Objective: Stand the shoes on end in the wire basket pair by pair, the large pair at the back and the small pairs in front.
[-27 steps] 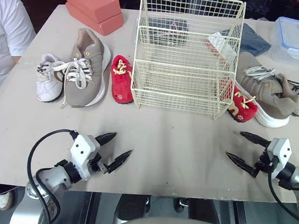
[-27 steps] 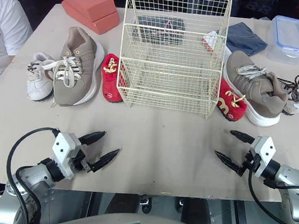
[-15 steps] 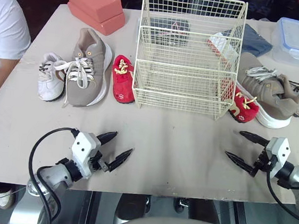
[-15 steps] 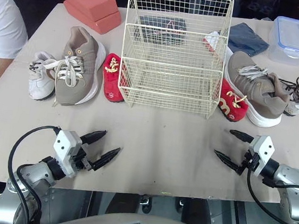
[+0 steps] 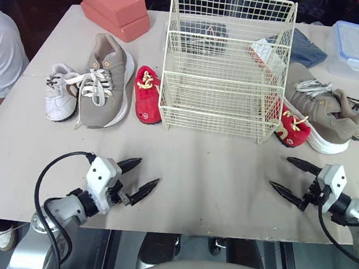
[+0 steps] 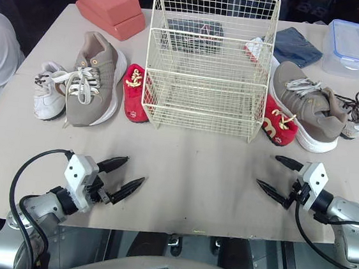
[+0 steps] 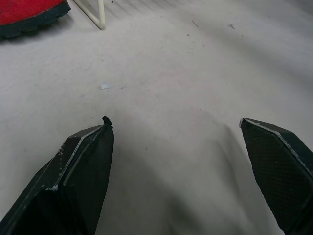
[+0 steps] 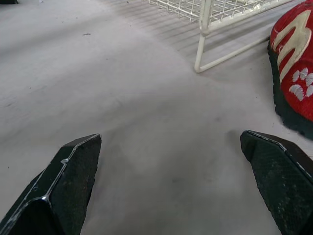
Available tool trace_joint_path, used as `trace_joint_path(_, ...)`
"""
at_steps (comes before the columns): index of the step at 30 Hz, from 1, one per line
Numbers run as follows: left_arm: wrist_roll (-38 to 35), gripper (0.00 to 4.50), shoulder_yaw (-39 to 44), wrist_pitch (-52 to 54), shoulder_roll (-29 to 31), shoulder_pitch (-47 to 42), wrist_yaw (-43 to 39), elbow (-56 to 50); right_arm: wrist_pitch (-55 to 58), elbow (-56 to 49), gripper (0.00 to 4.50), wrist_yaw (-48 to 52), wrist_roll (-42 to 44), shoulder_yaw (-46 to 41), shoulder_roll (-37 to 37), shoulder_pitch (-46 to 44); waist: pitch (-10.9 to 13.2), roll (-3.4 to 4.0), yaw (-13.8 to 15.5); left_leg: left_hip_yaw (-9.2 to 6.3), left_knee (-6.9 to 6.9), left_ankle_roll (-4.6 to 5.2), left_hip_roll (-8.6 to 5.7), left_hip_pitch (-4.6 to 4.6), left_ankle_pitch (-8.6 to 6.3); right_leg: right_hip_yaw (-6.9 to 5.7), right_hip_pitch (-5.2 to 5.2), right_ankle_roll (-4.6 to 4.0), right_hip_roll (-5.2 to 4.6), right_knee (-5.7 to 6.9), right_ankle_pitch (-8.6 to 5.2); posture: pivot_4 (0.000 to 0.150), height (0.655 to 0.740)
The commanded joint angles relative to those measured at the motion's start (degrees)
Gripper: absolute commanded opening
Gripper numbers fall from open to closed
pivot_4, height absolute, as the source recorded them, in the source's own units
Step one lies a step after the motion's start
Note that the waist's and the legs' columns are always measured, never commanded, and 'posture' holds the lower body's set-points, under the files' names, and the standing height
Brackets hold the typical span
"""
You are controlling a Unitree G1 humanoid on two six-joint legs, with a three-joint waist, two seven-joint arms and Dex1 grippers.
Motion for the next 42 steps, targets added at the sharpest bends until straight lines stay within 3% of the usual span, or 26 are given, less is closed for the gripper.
trace_joint_path(1,-4.09,4.47,1.06,-1.53,1.2,-0.21,-4.47,-3.63,0.23,-2.97,4.5,0.51,4.76,-6.03,-1.38,1.95,0.1,-0.06,0.06,0.0,0.0,0.0,0.0,-0.02,0.0,-0.01,0.0,0.0,0.0,0.0,0.0,0.15,0.686)
trace_joint_path(6,-11.18,4.47,1.87,2.51,4.66,-1.16,-8.61,-10.15,3.84,-3.35,4.5,-2.3,9.76,-15.16,-3.83,1.92,0.25,-0.17,0.0,0.02,0.03,0.0,-0.01,-0.03,0.0,0.03,0.0,0.0,-0.01,-0.01,0.0,0.15,0.686)
trace_joint_path(11,-19.88,4.47,4.12,8.71,9.48,-7.47,-9.25,-14.91,7.96,-2.32,4.5,-5.22,12.21,-19.82,-5.18,-0.07,0.28,-0.17,0.03,-0.05,0.03,-0.04,-0.01,-0.01,0.03,0.04,0.02,0.0,0.03,0.03,0.01,0.15,0.686)
trace_joint_path(22,-34.05,4.47,8.95,22.52,18.39,-26.11,-1.34,-18.59,20.42,-0.43,4.5,-20.39,12.2,-19.69,-4.58,-12.06,0.42,-0.18,-0.08,-0.03,-0.02,-0.23,-0.03,-0.01,0.15,0.24,0.06,0.22,0.09,0.05,0.15,0.15,0.686)
trace_joint_path(30,-40.39,4.47,9.65,26.74,22.66,-33.08,-1.58,-19.39,26.61,2.15,4.5,-22.22,12.18,-18.07,-4.05,-16.84,0.54,-0.24,-0.09,-0.03,-0.01,-0.42,-0.05,-0.01,0.27,0.23,0.07,0.23,0.1,0.06,0.16,0.15,0.686)
trace_joint_path(34,-42.3,4.5,8.87,28.02,23.03,-35.89,-0.79,-19.98,27.22,2.4,3.45,-21.95,11.49,-17.52,-4.07,-17.02,0.55,-0.22,-0.1,-0.04,-0.01,-0.56,-0.07,0.0,0.35,0.24,0.07,0.24,0.12,0.08,0.16,0.15,0.686)
trace_joint_path(42,-42.12,4.5,7.21,28.8,23.26,-38.56,-2.07,-19.34,26.71,0.85,0.05,-22.68,11.07,-18.69,-3.23,-16.71,0.56,-0.22,-0.11,-0.04,-0.01,-0.69,-0.07,0.01,0.43,0.27,0.07,0.24,0.15,0.09,0.16,0.15,0.686)
